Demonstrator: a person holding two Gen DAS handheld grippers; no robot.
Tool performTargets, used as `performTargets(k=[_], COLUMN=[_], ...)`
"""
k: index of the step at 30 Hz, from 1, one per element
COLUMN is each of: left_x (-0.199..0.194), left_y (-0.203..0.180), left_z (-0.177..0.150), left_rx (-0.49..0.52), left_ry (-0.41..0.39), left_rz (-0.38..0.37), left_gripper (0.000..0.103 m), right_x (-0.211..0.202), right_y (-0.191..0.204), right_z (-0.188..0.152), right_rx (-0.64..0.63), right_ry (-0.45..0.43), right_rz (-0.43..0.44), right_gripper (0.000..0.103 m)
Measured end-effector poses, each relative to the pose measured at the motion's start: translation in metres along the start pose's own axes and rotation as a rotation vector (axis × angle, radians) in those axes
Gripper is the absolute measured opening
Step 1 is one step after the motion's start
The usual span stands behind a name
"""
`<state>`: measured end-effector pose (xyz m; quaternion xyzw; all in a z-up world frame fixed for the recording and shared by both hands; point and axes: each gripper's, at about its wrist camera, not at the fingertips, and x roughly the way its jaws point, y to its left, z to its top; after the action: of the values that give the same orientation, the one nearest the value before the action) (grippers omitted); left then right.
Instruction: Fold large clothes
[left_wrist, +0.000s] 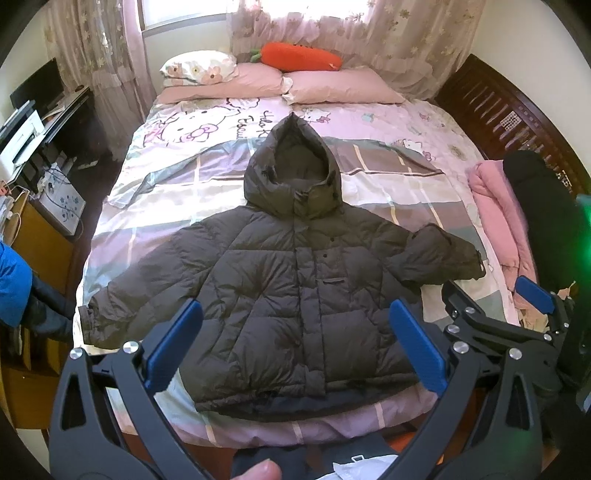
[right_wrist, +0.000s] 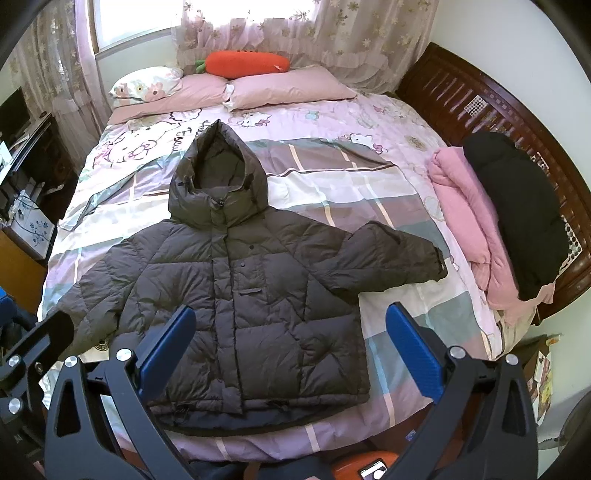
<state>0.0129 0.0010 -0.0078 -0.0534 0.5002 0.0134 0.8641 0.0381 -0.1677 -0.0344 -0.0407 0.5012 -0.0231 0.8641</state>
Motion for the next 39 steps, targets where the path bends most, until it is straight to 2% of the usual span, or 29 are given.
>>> performTargets(k=[5,7,21,26,28,30,32,34,37,39], left_x=[-0.003,-0.004,-0.006,0.003,0.013,0.026,0.048,0.087,0.143,0.191], left_y=[-0.007,0.008,0.015,0.015,0.009,0.0,-0.017,-0.051,-0.098,-0.132], left_z=[0.002,-0.001,-0.002,-0.005,-0.007,-0.007,-0.005,0.0,0.004,0.005], left_rx=[-0.008,-0.014,-0.031,-0.024,-0.013,-0.004,0.027,0.086,0.156,0.168], left_ry=[-0.014,-0.012,-0.011,0.022,0.04,0.037,0.053,0.125,0.17,0.198], left_rz=[-0.01,-0.017,-0.033,-0.039,-0.042,-0.032,-0.059,-0.064,-0.054,-0.043], left_gripper=[0.101,0.101,0.101,0.101,0.101,0.101,0.101,0.101,0.101,0.101], right_x=[-0.005,-0.007,-0.009,0.005,0.02,0.042,0.077,0.116,0.18,0.222], right_y=[0.0,0.002,0.006,0.001,-0.019,-0.053,-0.1,-0.151,-0.228,-0.271], right_z=[0.002,0.003,0.002,0.0,-0.002,-0.003,-0.006,-0.01,-0.018,-0.024], right_rx=[-0.014,-0.022,-0.032,-0.018,0.022,0.082,0.166,0.265,0.391,0.469], right_ry=[-0.011,-0.014,-0.019,0.029,0.067,0.1,0.152,0.204,0.249,0.265], right_rz=[-0.005,-0.007,-0.005,0.049,0.061,0.049,0.051,0.067,0.079,0.116], right_gripper=[0.102,0.102,0.102,0.102,0.102,0.102,0.102,0.102,0.102,0.102])
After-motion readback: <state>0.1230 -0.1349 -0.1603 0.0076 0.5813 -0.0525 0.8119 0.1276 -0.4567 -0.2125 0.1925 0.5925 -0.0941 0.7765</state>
